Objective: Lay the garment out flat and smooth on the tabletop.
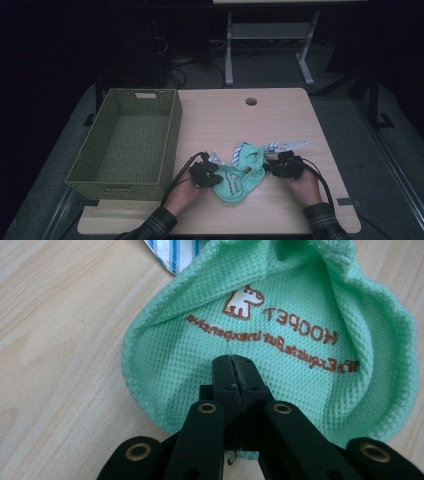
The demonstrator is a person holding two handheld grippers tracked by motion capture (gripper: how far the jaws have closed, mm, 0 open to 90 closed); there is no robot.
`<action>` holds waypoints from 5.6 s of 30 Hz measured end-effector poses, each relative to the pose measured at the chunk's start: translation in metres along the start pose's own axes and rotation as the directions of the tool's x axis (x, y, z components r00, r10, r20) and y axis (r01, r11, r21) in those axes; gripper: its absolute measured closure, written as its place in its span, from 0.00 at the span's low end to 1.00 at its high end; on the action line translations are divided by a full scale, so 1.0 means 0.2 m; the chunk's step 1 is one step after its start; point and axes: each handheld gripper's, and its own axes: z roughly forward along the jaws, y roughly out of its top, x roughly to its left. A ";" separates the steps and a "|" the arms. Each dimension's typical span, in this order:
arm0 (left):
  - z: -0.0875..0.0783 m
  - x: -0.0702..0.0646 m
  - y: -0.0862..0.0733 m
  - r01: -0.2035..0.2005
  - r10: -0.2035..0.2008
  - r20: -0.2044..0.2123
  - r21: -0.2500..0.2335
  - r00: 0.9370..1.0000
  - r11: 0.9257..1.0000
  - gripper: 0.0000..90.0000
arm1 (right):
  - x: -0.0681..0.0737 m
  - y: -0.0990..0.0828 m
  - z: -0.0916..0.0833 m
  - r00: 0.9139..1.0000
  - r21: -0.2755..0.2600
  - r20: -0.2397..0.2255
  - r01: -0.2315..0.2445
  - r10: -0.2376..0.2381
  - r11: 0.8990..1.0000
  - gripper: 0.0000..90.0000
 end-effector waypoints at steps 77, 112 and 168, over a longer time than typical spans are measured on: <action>0.23 0.05 0.45 -0.041 0.049 0.108 -0.076 0.993 0.996 1.00 | 0.18 -0.09 -0.13 0.987 0.007 -0.120 0.108 -0.106 0.994 1.00; 0.23 0.28 0.35 0.010 -0.014 -0.093 -0.046 0.996 0.999 1.00 | 0.15 -0.12 -0.11 0.986 0.074 -0.100 0.143 -0.135 0.987 1.00; 0.20 0.17 0.32 -0.079 0.078 -0.008 -0.008 0.997 0.997 1.00 | 0.16 -0.12 -0.12 0.986 0.087 -0.061 0.160 -0.156 0.983 1.00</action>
